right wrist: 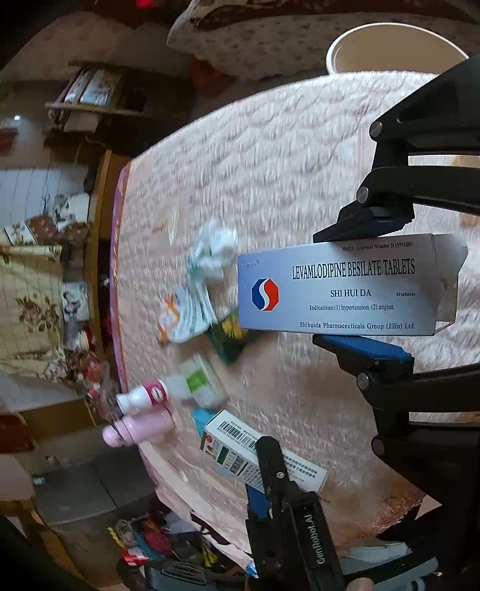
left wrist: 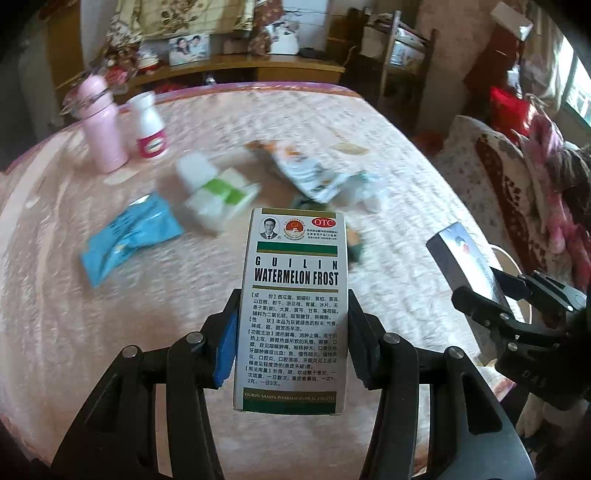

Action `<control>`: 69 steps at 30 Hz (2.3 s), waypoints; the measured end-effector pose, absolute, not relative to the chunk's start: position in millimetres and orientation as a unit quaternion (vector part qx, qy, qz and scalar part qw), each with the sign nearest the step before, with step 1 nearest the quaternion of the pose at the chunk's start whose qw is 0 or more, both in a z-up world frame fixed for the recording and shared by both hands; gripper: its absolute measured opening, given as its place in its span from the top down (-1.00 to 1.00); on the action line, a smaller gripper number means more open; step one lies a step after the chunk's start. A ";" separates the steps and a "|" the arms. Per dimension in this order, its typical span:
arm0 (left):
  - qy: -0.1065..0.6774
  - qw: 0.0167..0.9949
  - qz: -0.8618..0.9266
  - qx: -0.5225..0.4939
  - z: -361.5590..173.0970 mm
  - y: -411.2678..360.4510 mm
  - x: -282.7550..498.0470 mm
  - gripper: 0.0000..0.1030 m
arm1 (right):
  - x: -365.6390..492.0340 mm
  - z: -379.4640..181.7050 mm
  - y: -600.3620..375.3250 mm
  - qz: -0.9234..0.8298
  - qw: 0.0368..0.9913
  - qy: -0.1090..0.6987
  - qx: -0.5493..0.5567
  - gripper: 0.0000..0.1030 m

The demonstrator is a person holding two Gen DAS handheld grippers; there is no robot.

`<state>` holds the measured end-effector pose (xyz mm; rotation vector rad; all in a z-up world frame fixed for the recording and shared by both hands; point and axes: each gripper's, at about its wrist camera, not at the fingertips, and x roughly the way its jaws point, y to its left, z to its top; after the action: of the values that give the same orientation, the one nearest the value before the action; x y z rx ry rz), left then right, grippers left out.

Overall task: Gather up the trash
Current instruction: 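Carry both boxes in both grippers over the white bucket, then open both grippers to drop the boxes into the bucket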

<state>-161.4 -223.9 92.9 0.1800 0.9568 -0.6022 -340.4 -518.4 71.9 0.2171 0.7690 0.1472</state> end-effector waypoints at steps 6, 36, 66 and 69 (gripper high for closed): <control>0.444 0.834 -0.313 0.093 99.3 -263.1 -175.2 0.05 | -353.4 69.5 -552.0 0.040 0.920 0.369 0.124 0.13; 0.428 0.768 -0.446 0.167 90.8 -473.5 -257.7 0.05 | -447.6 16.5 -747.2 -0.133 0.889 0.378 0.222 0.13; 0.491 0.688 -0.528 0.086 72.8 -536.4 -272.3 -0.26 | -483.2 -35.1 -818.6 -0.205 0.848 0.394 0.290 -0.30; 0.485 0.698 -0.519 0.087 75.6 -529.2 -268.6 -0.26 | -482.3 -31.6 -814.6 -0.202 0.851 0.393 0.285 -0.30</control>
<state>-268.6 -529.2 75.6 0.1935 1.0815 -1.1568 -482.3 -814.6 -31.6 0.5994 0.8269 -0.4258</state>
